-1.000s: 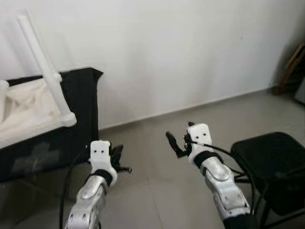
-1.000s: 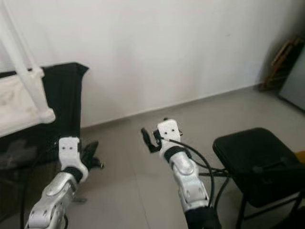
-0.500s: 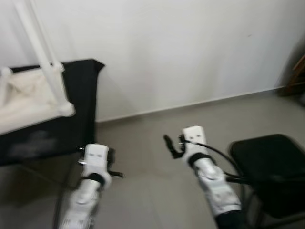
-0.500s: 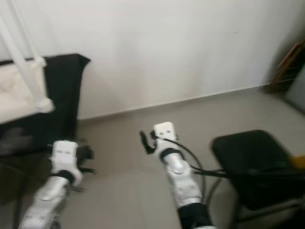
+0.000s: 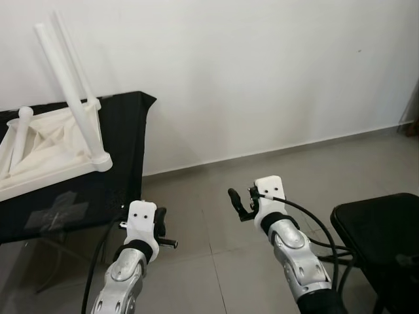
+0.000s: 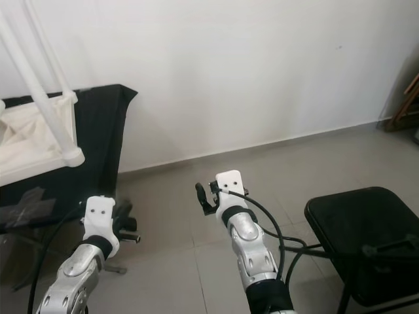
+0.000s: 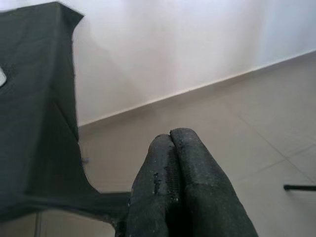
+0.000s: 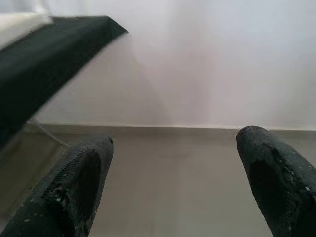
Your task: Building children table
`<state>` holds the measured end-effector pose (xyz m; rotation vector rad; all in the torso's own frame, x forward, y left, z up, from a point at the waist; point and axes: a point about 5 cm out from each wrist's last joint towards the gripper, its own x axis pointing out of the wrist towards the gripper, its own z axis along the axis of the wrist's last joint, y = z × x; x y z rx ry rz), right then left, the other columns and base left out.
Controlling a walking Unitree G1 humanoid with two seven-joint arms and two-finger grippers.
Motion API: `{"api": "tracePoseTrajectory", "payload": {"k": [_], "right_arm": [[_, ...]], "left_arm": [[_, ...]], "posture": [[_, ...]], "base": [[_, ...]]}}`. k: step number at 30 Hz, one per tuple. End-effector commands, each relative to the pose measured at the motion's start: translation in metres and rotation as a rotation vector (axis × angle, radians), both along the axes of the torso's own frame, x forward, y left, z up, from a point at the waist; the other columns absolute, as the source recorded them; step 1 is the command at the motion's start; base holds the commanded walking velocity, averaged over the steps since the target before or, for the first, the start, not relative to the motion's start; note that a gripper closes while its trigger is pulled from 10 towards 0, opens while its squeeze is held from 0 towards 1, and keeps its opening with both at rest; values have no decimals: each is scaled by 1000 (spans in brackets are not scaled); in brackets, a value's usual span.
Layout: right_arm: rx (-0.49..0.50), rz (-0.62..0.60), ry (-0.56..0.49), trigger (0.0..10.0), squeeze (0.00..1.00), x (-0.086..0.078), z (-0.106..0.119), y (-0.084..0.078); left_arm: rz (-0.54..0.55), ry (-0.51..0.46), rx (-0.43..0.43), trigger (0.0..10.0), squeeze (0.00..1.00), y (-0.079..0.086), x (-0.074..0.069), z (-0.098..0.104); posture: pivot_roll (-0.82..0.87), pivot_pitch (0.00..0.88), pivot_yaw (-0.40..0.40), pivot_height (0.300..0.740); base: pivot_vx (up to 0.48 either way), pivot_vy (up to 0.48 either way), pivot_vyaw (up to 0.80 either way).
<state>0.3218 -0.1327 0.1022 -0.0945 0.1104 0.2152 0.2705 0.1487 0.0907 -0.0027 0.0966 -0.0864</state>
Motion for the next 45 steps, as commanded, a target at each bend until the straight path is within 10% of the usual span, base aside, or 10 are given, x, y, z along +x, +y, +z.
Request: {"api": "tracePoseTrajectory", "payload": {"k": [1,45], "right_arm": [[28,14,7,10000,0,2,1,6],[68,69,22,10000,0,4,0,11]], "left_arm": [[6,26,0,10000,0,3,-1,-6],[-11,21,3,10000,0,2,1,-6]], "posture": [[-85,0,40,740],[-89,0,48,740]], "base": [[330,0,0],[322,0,-93]]}}
